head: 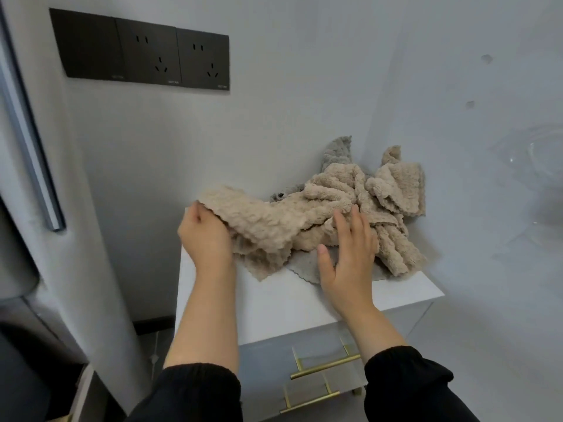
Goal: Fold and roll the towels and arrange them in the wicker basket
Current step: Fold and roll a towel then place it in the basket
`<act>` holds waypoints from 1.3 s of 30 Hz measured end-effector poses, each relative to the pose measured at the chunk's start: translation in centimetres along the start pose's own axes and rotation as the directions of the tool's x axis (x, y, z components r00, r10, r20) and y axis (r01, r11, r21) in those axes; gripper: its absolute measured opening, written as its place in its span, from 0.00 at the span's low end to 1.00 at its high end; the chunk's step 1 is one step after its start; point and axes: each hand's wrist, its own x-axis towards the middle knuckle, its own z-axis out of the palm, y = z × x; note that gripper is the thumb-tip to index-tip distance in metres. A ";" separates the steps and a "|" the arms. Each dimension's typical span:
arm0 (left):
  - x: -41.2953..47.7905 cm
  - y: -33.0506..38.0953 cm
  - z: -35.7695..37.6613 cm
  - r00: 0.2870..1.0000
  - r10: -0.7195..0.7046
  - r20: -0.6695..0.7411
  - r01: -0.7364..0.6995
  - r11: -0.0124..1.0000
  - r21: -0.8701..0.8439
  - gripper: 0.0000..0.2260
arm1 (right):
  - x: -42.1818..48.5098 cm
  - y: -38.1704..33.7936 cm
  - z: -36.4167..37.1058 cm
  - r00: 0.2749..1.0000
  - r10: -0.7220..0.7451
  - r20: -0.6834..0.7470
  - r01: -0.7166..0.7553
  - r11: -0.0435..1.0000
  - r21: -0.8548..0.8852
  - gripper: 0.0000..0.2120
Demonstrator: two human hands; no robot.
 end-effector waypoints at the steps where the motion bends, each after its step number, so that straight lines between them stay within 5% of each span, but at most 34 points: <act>1: 0.7 0.5 -0.4 0.998 -0.058 -0.012 0.056 0.993 -0.105 0.13 | 0.0 -0.2 0.0 0.999 0.001 0.053 0.001 0.999 -0.038 0.30; 4: 1.6 2.2 -1.7 0.986 -0.158 -0.058 0.130 0.935 -0.330 0.12 | 0.5 -1.0 0.4 0.961 0.005 0.276 0.062 0.971 -0.232 0.35; 7: 1.3 2.6 -2.6 0.986 -0.125 -0.112 0.116 0.989 -0.087 0.13 | 0.9 -1.4 1.8 0.922 -0.012 0.388 0.163 0.918 -0.360 0.36; 11: 0.5 2.2 -2.4 0.978 -0.174 -0.119 0.174 0.985 -0.009 0.15 | 1.4 -0.1 5.0 0.909 -0.060 0.413 0.276 0.830 -0.485 0.35; 16: -0.6 2.6 -1.2 0.900 -0.435 0.016 0.415 0.848 -0.330 0.15 | 5.7 3.2 6.0 0.848 -0.071 0.526 0.422 0.690 -0.588 0.29; 20: -1.2 2.1 -0.4 0.890 -0.448 0.088 0.455 0.854 -0.253 0.13 | 8.2 5.5 6.0 0.840 -0.019 0.542 0.425 0.644 -0.636 0.34; 25: -0.4 1.7 -0.9 0.870 -0.458 0.182 0.484 0.863 -0.143 0.09 | 9.0 5.8 6.4 0.805 0.009 0.593 0.474 0.591 -0.652 0.25; 30: -2.2 4.2 -1.3 0.819 -0.426 0.385 0.404 0.904 0.139 0.06 | 4.3 3.0 5.4 0.949 -0.196 0.246 0.285 0.866 -0.410 0.21; 33: -3.0 4.6 -1.5 0.806 -0.387 0.448 0.306 0.920 0.245 0.04 | 1.8 0.2 2.7 0.992 0.029 0.123 -0.018 0.996 -0.093 0.14; 36: -4.3 4.2 -1.3 0.835 -0.314 0.453 0.057 0.867 0.496 0.04 | 1.4 -3.0 -1.4 0.875 0.318 0.366 -0.437 0.843 0.314 0.12; 39: -6.2 4.4 -1.3 0.831 -0.290 0.475 -0.002 0.852 0.524 0.06 | 0.5 -4.6 -4.9 0.774 0.315 0.549 -0.596 0.654 0.466 0.11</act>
